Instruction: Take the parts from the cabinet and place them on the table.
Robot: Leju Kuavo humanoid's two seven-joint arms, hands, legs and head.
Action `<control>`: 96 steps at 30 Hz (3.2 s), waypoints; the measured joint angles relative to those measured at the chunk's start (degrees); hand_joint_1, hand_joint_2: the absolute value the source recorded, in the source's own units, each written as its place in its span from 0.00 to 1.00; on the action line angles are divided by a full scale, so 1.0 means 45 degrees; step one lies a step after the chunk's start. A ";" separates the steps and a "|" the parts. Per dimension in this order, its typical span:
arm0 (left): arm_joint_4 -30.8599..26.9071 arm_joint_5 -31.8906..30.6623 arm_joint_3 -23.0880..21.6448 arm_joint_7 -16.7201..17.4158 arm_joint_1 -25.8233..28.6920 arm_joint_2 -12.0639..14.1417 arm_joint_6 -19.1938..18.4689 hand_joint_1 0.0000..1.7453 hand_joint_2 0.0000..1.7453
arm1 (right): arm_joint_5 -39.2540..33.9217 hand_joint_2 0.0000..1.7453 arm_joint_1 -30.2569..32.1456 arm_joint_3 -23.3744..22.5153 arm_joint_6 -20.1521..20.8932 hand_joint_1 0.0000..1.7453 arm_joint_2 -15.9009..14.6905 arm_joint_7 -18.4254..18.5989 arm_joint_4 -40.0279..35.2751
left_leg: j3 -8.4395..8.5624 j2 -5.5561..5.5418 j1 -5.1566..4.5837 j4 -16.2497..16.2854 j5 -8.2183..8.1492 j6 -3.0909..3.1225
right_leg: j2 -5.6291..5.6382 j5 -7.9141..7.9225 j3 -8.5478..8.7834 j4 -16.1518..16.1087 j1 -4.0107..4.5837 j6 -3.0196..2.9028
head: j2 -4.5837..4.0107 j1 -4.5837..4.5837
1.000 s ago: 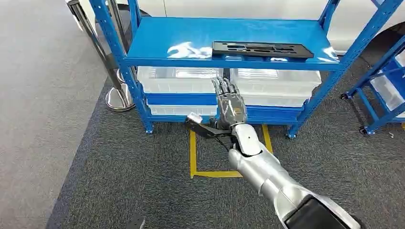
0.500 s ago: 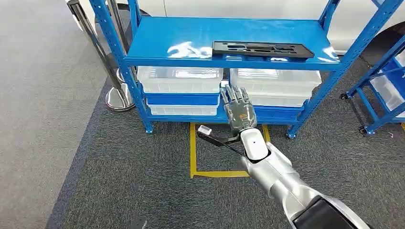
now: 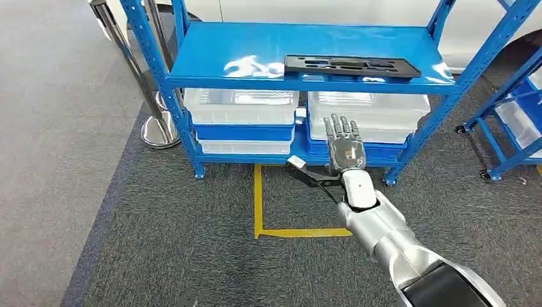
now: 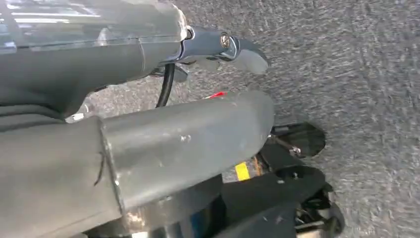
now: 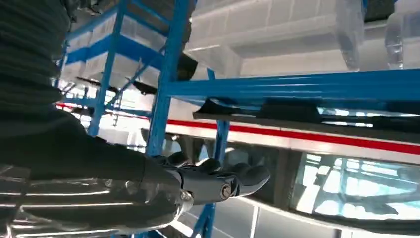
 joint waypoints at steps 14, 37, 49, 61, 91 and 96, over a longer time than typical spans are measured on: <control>0.0019 -0.0102 -0.0049 0.0054 0.0030 0.0044 0.0005 0.00 0.00 | 0.0024 1.00 -0.0207 -0.0544 0.0049 0.00 -0.0282 0.0000 0.0092 | 0.0512 -0.0040 0.0041 -0.0148 -0.0451 0.0021 | -0.0060 0.0746 -0.1111 0.0360 0.0213 -0.0276 | 0.0000 0.0005; 0.0053 -0.0423 -0.0272 0.0398 -0.0161 0.0117 0.0087 0.00 0.00 | 0.1507 1.00 -0.0339 -0.0820 -0.0744 0.00 0.0098 0.0627 -0.0010 | -0.0691 0.0212 0.0246 0.0043 0.0528 0.0119 | -0.0159 -0.1434 -0.1882 0.3411 0.0090 -0.0001 | 0.0000 -0.0117; 0.0053 -0.0393 -0.0325 0.0447 -0.0188 -0.0009 0.0102 0.00 0.00 | 0.1719 1.00 -0.0222 -0.0816 -0.0685 0.00 0.0787 0.0452 -0.0199 | -0.0204 0.0081 -0.0224 -0.0118 0.0129 0.0139 | -0.0128 0.0927 -0.0934 -0.0096 0.0684 -0.1309 | 0.0000 -0.0228; 0.0058 -0.0389 -0.0316 0.0452 -0.0105 0.0068 0.0136 0.00 0.00 | 0.0981 1.00 -0.0565 -0.1991 -0.0724 0.00 -0.0078 0.0797 -0.0214 | -0.0894 0.0231 0.0557 0.0234 0.0588 -0.0750 | -0.0140 0.0331 -0.0595 0.0233 0.0047 -0.0218 | 0.0000 -0.0340; 0.0063 -0.0325 -0.0218 0.0413 0.0076 0.0092 0.0223 0.00 0.00 | 0.0461 1.00 -0.0893 -0.4337 -0.0874 0.00 -0.1914 0.1001 -0.0117 | -0.0837 0.0248 0.0259 0.0221 0.0638 -0.0445 | -0.0152 0.0282 -0.0545 0.0252 0.0256 -0.0469 | 0.0000 -0.0321; 0.0063 -0.0364 -0.0204 0.0437 0.0074 0.0102 0.0223 0.00 0.00 | 0.0345 1.00 -0.0846 -0.4473 -0.0840 0.00 -0.1972 0.0962 -0.0121 | -0.0610 0.0218 0.0341 -0.0093 0.0577 -0.0010 | -0.0147 0.0065 -0.0541 0.0404 0.0209 -0.0186 | 0.0000 -0.0272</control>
